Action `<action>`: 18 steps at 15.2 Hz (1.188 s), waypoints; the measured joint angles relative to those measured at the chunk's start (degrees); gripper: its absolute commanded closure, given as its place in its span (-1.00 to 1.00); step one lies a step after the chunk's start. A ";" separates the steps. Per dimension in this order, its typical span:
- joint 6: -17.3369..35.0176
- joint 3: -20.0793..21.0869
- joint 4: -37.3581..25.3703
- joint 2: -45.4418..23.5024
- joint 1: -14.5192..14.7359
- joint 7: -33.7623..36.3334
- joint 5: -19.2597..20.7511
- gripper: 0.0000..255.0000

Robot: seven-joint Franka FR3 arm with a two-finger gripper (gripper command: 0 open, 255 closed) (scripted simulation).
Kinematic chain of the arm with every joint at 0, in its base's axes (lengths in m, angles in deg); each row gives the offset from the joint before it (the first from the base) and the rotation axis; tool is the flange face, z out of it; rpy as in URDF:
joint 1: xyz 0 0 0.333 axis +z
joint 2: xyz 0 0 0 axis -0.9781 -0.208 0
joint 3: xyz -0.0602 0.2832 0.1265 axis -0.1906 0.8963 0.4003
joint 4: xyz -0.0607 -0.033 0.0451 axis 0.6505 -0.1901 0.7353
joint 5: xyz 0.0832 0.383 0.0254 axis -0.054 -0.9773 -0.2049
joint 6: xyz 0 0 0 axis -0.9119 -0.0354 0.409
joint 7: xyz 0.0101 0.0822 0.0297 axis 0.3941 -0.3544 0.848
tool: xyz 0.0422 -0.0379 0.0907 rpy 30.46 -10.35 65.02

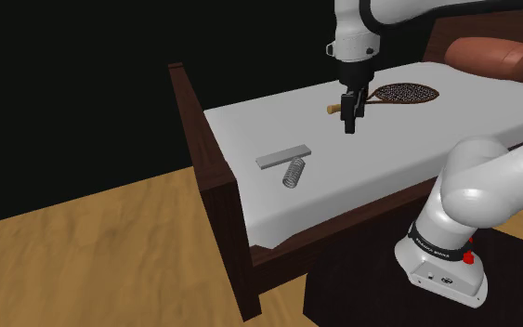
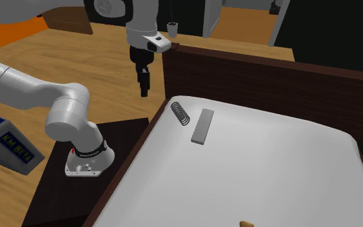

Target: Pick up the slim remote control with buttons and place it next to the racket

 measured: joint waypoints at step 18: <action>33.00 -10.60 -1.20 -27.60 5.72 -30.75 5.10 -1.00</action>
